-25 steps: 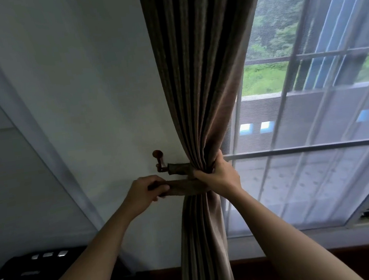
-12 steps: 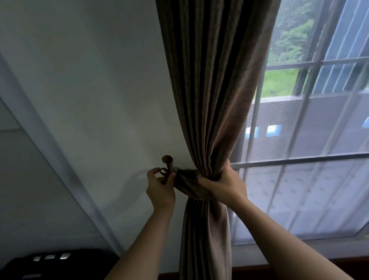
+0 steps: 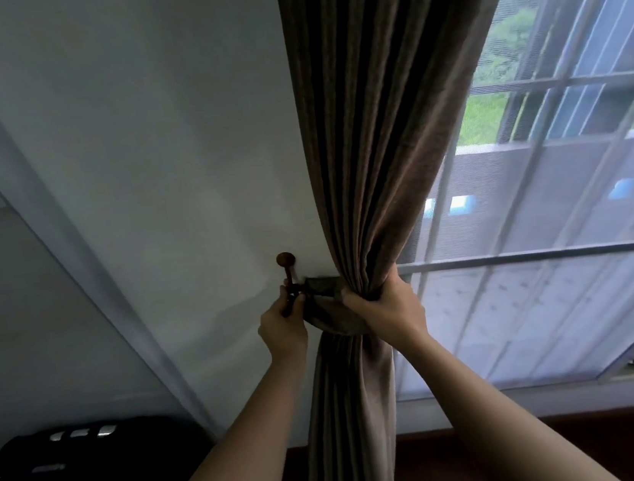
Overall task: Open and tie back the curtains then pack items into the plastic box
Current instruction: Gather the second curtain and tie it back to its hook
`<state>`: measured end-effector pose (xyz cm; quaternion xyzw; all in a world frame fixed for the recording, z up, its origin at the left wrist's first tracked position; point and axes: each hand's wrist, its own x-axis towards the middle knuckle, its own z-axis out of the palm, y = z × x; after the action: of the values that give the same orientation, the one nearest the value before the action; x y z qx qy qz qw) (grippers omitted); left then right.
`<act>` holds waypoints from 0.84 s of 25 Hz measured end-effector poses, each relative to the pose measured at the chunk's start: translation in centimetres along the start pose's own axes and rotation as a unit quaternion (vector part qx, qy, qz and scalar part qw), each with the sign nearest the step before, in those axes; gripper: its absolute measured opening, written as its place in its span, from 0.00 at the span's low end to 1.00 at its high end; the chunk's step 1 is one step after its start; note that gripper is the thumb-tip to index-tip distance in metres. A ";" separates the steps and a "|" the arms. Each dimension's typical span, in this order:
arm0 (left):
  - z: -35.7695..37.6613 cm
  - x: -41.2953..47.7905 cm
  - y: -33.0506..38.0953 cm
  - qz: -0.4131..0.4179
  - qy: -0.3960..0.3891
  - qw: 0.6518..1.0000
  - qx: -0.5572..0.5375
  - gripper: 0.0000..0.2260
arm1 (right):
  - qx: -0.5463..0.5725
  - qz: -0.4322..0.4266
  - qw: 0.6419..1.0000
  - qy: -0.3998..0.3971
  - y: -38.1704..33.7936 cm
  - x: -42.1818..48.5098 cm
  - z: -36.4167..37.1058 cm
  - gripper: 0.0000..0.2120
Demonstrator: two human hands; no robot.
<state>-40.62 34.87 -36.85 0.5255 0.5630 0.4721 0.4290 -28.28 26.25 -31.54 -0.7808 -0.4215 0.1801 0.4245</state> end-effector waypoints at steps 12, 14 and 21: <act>-1.2 5.0 0.5 -0.185 -0.115 0.969 -0.119 0.17 | 0.042 -0.035 0.998 -0.013 2.5 -1.8 1.5 0.39; -1.6 5.7 1.0 -0.205 -0.154 0.958 -0.125 0.16 | 0.018 -0.037 0.998 -0.050 3.7 -2.2 0.6 0.39; -1.2 3.0 -0.5 -0.174 -0.181 0.951 -0.181 0.13 | -0.034 0.022 0.997 -0.060 6.2 -4.2 1.5 0.31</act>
<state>-42.15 37.72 -37.09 0.4099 0.4633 0.3810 0.6872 -28.52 21.88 -37.82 -0.7918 -0.4349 0.2210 0.3676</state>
